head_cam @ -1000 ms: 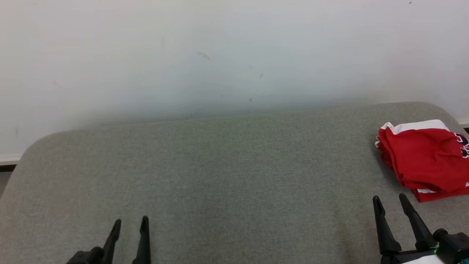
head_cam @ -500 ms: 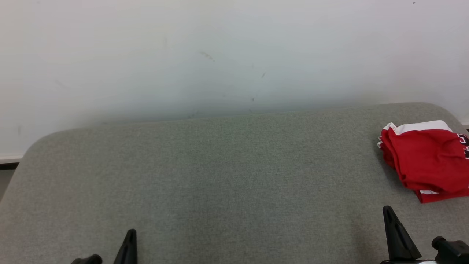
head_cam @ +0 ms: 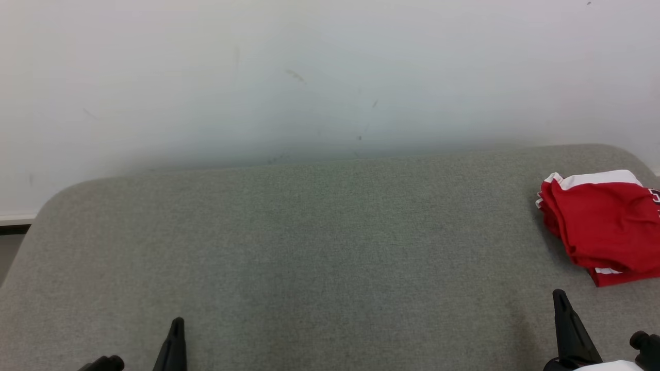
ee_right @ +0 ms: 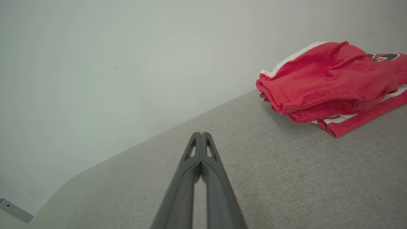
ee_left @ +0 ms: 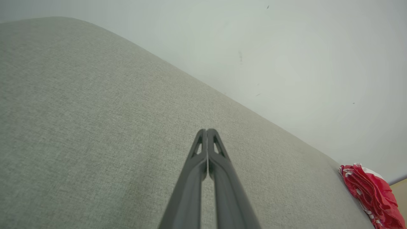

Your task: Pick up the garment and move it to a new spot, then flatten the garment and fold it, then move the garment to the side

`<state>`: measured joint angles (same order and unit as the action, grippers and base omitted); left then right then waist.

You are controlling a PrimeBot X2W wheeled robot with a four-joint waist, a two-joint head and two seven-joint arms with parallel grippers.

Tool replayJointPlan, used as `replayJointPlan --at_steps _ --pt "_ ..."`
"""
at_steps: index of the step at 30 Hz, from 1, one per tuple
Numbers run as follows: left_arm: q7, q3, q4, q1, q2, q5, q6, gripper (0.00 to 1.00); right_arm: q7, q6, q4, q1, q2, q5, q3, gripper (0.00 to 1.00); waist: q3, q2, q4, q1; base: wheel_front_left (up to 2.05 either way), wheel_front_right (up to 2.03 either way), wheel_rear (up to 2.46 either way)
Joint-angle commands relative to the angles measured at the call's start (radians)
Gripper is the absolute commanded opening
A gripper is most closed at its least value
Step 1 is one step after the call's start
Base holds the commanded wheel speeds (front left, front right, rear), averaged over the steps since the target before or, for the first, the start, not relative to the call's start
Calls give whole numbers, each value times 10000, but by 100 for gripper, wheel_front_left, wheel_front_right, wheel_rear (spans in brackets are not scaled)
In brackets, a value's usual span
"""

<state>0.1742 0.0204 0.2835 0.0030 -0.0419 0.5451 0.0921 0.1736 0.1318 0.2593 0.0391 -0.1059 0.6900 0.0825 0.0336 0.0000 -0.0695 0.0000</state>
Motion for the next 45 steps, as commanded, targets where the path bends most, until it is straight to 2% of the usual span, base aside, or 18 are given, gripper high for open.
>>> replayJointPlan --at_steps 1,22,45 --pt "-99 63 -179 -280 -50 451 45 0 -84 -3 -158 285 -38 352 -128 0 -5 0 9 0 0 0 0" --pt "-895 315 -259 -541 -69 3408 149 0 -874 -7 -175 426 122 2921 -650 0 -77 0 146 0 0 0 0" --pt "-1605 547 -311 -767 -86 5977 241 0 -1577 -11 -183 547 263 5151 -1119 0 -157 0 296 0 0 0 0"
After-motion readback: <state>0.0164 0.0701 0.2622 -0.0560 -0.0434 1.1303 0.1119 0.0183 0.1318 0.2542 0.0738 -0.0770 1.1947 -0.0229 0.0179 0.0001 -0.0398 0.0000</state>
